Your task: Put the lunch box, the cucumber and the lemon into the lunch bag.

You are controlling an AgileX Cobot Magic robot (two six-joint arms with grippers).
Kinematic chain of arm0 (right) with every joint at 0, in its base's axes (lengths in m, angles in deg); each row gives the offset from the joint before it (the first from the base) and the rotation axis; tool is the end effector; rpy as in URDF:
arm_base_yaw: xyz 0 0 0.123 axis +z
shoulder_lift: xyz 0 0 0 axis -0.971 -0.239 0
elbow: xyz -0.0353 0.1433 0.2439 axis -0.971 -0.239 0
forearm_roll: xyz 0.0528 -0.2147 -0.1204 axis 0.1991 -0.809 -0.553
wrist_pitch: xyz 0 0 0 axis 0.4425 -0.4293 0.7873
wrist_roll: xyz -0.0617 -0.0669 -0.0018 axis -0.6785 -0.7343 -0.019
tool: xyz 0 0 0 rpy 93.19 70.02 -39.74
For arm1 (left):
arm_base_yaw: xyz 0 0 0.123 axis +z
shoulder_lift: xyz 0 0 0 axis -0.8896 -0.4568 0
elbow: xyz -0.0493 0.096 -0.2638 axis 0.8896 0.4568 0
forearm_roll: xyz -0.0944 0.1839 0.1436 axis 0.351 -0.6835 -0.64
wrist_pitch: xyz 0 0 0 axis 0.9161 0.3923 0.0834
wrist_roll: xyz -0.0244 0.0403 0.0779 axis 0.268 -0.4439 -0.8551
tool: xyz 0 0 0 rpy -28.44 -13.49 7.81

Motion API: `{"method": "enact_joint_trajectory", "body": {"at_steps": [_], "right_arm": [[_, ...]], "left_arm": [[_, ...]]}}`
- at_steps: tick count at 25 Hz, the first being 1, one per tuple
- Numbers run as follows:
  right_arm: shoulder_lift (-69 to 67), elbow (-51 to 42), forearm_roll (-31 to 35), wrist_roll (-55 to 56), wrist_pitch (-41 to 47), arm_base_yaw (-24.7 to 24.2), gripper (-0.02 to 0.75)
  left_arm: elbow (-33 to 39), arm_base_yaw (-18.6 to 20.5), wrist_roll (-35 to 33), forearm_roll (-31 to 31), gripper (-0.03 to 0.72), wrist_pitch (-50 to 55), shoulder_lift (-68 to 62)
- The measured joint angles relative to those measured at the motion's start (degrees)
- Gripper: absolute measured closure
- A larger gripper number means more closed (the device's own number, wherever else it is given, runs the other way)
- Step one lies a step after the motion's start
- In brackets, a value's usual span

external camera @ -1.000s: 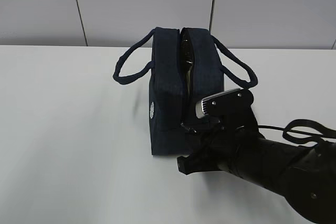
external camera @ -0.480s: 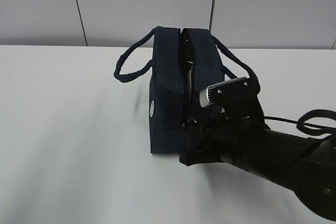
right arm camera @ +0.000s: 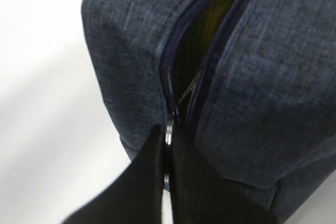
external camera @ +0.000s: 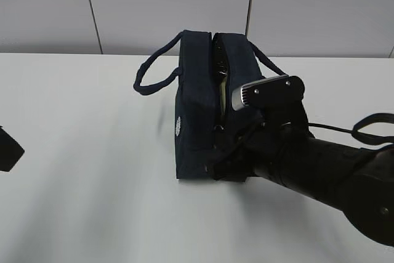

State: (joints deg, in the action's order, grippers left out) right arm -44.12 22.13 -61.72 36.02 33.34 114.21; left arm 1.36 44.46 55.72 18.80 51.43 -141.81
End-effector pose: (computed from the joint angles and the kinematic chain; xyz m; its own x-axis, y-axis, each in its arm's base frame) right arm 0.2441 0.1821 0.1648 -0.4698 -0.1022 -0.8769 -0.4728 0.8680 0.1522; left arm 0.1778 -0.0973 0.3268 -0.8358 0.4113 -0.3636 0.5287 0.7813 -0.3316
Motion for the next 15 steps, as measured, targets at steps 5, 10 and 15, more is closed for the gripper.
{"method": "enact_joint_trajectory", "body": {"at_steps": [5,10,15], "right_arm": [[0.00,1.29,-0.16,-0.26,0.60,0.00,0.738],[1.92,1.29,-0.05,-3.02,1.58,0.00,0.738],[4.69,1.29,2.24,-7.80,1.92,0.00,0.738]], "left_arm": [[0.14,0.00,-1.79,0.08,0.399,-2.52,-1.29],[0.14,0.00,-2.65,0.22,0.398,-2.90,-2.12],[0.14,0.00,-2.68,0.35,0.398,-3.79,-2.25]]}}
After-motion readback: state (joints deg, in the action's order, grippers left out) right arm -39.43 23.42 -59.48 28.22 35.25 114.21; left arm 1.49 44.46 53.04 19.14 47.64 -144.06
